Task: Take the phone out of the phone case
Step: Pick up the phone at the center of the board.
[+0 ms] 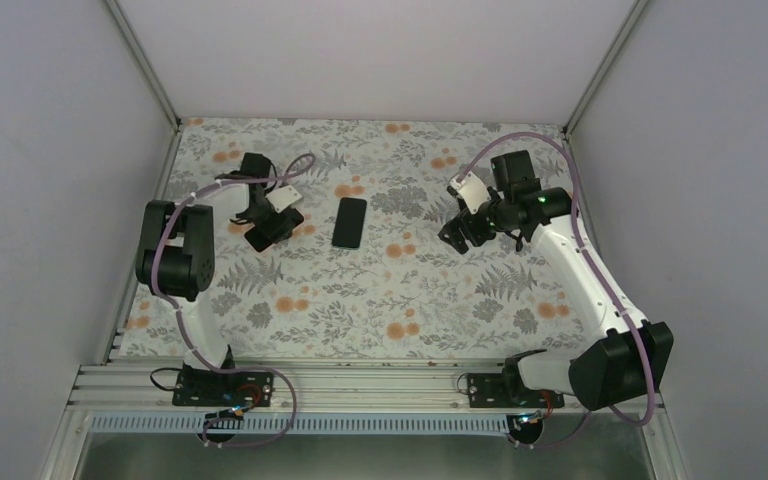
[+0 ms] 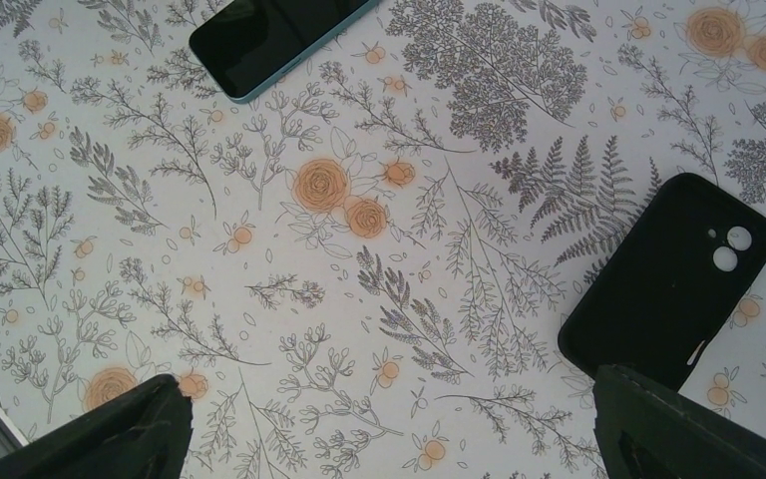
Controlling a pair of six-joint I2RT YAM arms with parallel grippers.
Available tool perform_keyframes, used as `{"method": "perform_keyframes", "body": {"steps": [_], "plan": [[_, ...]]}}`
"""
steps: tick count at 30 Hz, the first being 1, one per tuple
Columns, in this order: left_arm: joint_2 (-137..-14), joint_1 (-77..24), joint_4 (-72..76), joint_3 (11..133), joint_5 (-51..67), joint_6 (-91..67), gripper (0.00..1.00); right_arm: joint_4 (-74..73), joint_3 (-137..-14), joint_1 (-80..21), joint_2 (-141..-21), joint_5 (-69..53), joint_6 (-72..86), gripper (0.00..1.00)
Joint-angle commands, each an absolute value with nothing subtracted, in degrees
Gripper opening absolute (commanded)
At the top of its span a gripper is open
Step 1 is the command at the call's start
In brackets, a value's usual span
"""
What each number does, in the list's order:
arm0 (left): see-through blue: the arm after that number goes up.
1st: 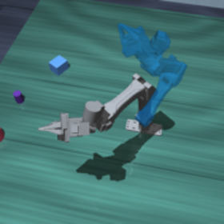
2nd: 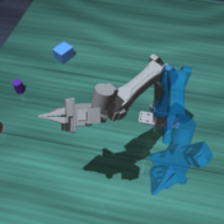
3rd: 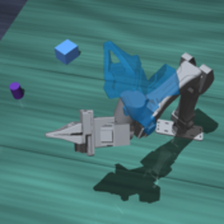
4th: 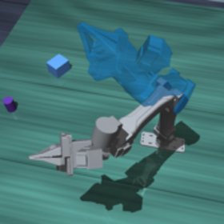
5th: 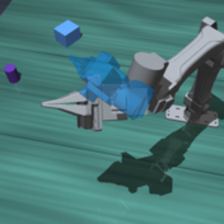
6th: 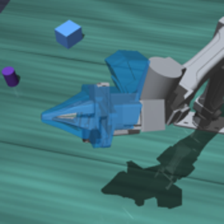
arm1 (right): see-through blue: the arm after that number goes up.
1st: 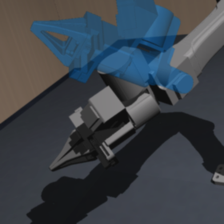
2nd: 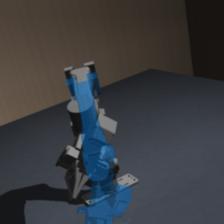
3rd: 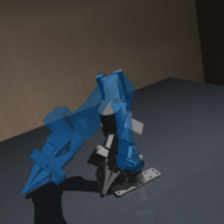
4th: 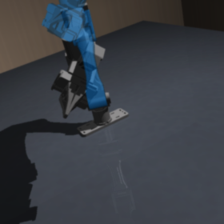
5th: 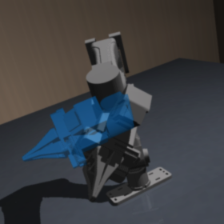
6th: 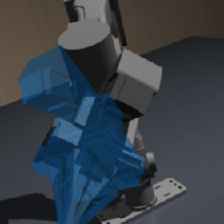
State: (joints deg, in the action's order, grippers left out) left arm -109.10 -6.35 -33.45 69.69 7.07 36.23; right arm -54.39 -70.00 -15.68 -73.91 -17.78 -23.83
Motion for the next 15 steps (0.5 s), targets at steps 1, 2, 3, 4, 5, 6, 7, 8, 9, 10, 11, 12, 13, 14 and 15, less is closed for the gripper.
{"method": "perform_keyframes", "body": {"steps": [1,2,3,4,5,6,7,8,9,10,11,12,13,14,15], "plan": [[-106.8,-8.3,-37.9,68.7,5.0,37.9,0.74,-53.5,-71.0,-15.6,-73.4,-19.1,-23.1,1.00],[-105.4,-8.9,-39.2,69.4,5.1,37.9,0.75,-53.6,-71.0,-15.5,-73.5,-19.2,-23.2,1.00],[-104.1,-9.7,-40.4,69.9,5.2,38.0,0.75,-53.7,-70.9,-15.4,-73.5,-19.2,-23.4,1.00],[-102.5,-10.7,-41.7,70.8,5.3,38.0,0.75,-53.9,-70.8,-15.1,-73.8,-19.5,-23.6,1.00],[-101.1,-12.0,-43.4,71.7,5.2,37.8,0.75,-54.2,-70.8,-14.7,-74.2,-20.0,-23.9,1.00],[-99.9,-13.3,-44.7,72.9,5.3,37.6,0.74,-54.5,-70.7,-14.4,-74.6,-20.5,-24.2,1.00],[-98.7,-15.0,-45.9,74.0,5.3,37.4,0.75,-54.6,-70.5,-13.7,-74.9,-21.2,-24.7,1.00],[-97.9,-16.7,-46.9,75.5,5.3,37.1,0.75,-54.6,-70.2,-13.2,-75.1,-21.9,-25.2,1.00],[-97.2,-18.5,-47.8,76.6,5.3,36.8,0.75,-54.6,-69.9,-12.6,-75.3,-22.8,-25.8,1.00],[-96.7,-20.5,-48.5,77.5,5.3,36.4,0.75,-54.7,-69.7,-11.9,-75.5,-24.1,-26.4,1.00],[-96.2,-22.5,-48.9,78.2,5.3,36.1,0.75,-54.9,-69.5,-11.1,-75.9,-25.5,-27.1,1.00],[-95.9,-24.4,-49.0,78.7,5.0,35.8,0.75,-55.3,-69.3,-10.2,-76.2,-27.5,-27.8,1.00],[-95.8,-27.0,-48.9,79.1,4.6,35.3,0.75,-55.6,-69.2,-9.5,-76.7,-29.5,-28.5,1.00],[-95.6,-28.8,-48.4,79.3,4.0,35.1,0.75,-55.9,-69.0,-8.8,-77.2,-31.7,-29.4,1.00],[-95.3,-30.4,-47.5,79.4,3.6,34.9,0.75,-56.5,-69.0,-8.2,-77.8,-33.8,-30.1,1.00]]}}
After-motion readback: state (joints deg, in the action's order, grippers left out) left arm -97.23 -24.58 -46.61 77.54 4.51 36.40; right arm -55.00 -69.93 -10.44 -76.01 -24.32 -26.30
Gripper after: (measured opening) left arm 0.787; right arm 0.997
